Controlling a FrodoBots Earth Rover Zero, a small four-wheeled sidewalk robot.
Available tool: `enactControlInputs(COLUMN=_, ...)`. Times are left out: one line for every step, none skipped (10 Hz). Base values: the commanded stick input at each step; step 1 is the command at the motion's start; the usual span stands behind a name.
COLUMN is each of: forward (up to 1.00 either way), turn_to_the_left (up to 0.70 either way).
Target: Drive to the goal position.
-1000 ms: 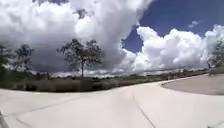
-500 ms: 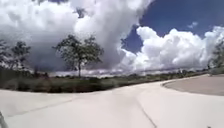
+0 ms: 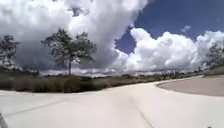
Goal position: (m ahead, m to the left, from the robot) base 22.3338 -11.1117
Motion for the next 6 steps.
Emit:
enactControlInputs(forward=0.85, turn_to_the_left=0.00)
enactControlInputs(forward=0.85, turn_to_the_left=0.00)
enactControlInputs(forward=0.85, turn_to_the_left=0.00)
enactControlInputs(forward=0.85, turn_to_the_left=0.00)
enactControlInputs(forward=0.85, turn_to_the_left=-0.22)
enactControlInputs(forward=0.85, turn_to_the_left=-0.34)
